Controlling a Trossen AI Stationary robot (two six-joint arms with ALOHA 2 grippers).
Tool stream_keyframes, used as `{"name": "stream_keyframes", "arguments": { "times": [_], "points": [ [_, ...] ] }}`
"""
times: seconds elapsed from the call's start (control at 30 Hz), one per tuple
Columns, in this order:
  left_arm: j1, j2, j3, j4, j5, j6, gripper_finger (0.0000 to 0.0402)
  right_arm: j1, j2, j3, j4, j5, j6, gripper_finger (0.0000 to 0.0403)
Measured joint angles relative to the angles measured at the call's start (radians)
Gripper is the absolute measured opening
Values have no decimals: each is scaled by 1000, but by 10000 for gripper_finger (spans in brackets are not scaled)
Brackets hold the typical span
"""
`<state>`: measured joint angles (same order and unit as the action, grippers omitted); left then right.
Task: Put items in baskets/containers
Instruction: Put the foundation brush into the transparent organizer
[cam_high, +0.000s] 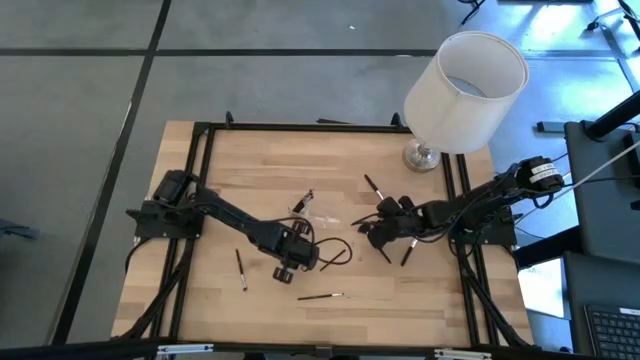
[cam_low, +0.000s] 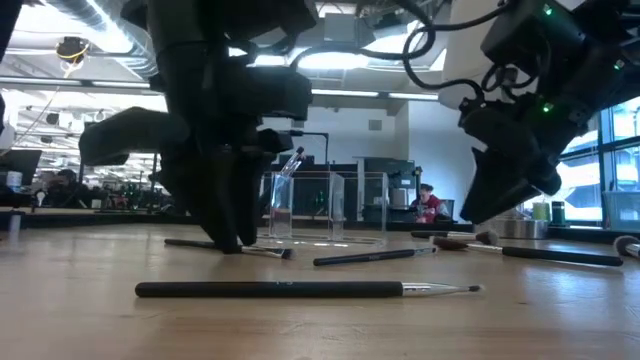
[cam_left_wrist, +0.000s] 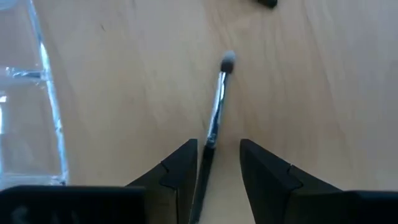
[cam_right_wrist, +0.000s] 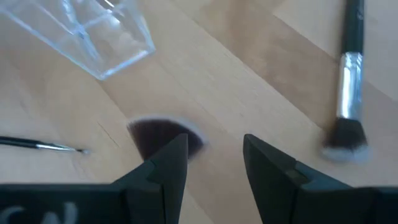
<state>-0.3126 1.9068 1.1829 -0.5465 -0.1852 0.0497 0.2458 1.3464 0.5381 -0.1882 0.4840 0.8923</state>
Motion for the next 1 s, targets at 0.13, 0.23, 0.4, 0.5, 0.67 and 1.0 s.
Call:
{"name": "stream_keyframes", "arguments": {
  "times": [0.13, 0.23, 0.4, 0.5, 0.67, 1.0],
  "points": [
    [15, 0, 0, 2, -6, 15, 120, -2, 0, 0, 34, -13, -39, 156],
    [34, 0, 0, -9, 56, -6, 116, -2, 0, 0, 38, -15, -41, 156],
    [53, 26, 5, -25, 93, -54, 80, -2, 0, 0, 37, -16, -41, 156],
    [52, 47, 6, -30, 104, -54, 47, -2, 0, 0, 37, -16, -41, 156],
    [50, 42, 4, -29, 79, -55, 10, -2, 0, 0, 39, -15, -54, 156],
    [53, -136, 79, 4, -238, -99, 31, -2, 0, 0, 41, -15, -63, 156]
  ]
}}
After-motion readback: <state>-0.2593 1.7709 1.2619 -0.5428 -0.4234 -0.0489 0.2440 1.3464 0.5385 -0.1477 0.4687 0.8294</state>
